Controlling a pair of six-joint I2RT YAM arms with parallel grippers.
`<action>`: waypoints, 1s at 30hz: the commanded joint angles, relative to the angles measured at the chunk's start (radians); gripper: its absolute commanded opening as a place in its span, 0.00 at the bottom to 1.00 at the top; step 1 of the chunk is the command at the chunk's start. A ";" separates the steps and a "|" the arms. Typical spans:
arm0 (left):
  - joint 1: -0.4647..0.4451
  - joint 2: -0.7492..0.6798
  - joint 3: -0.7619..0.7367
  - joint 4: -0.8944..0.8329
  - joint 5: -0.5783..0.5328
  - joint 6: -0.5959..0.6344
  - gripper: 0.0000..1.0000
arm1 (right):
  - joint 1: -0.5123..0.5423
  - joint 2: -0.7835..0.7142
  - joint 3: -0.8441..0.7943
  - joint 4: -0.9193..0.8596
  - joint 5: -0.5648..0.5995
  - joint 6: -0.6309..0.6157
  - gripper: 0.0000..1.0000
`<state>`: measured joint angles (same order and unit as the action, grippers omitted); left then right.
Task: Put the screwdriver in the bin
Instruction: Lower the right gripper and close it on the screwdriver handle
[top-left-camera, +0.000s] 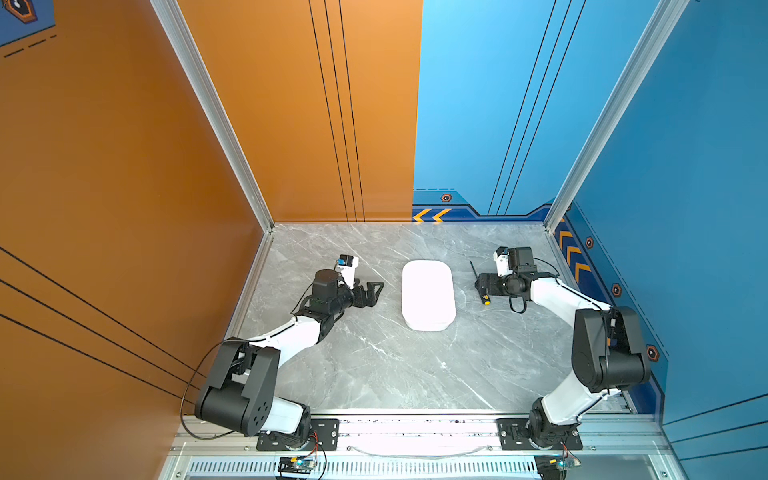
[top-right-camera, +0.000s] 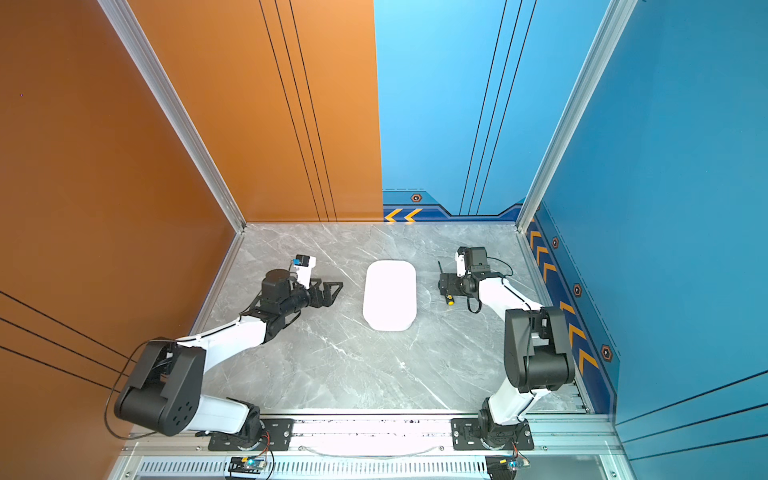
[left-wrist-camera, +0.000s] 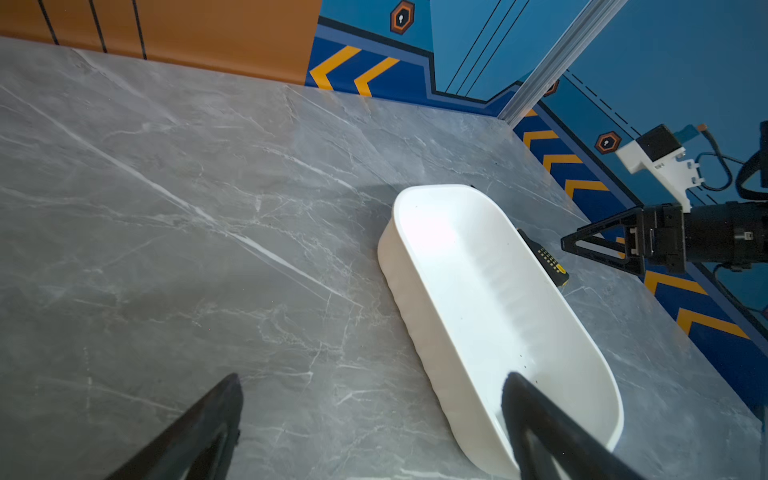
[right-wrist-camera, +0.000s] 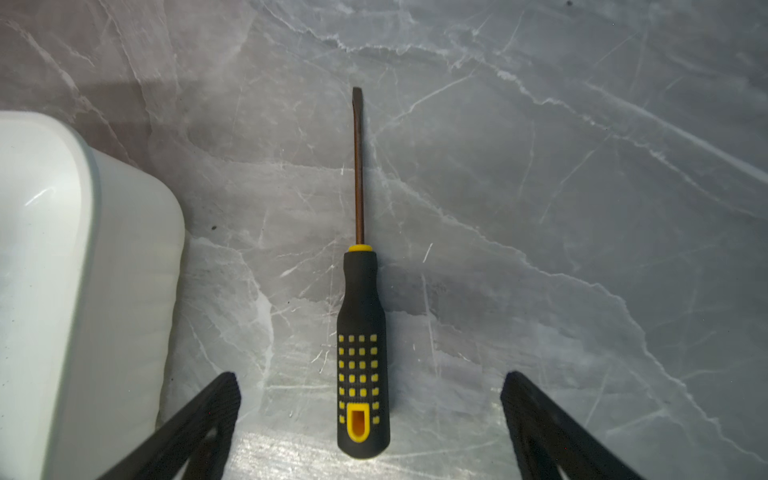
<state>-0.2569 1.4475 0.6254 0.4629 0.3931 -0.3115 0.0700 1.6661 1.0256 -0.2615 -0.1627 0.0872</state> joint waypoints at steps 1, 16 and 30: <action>-0.015 0.039 0.033 -0.017 0.085 -0.054 0.98 | 0.011 0.020 0.038 -0.080 -0.023 0.019 0.96; -0.079 0.181 0.112 -0.094 0.190 -0.136 0.98 | 0.077 0.116 0.100 -0.183 0.076 0.019 0.89; -0.103 0.180 0.198 -0.322 0.132 -0.038 0.98 | 0.101 0.208 0.198 -0.269 0.146 0.001 0.75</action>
<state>-0.3538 1.6196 0.8013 0.2024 0.5465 -0.3824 0.1619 1.8530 1.1927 -0.4782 -0.0509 0.0933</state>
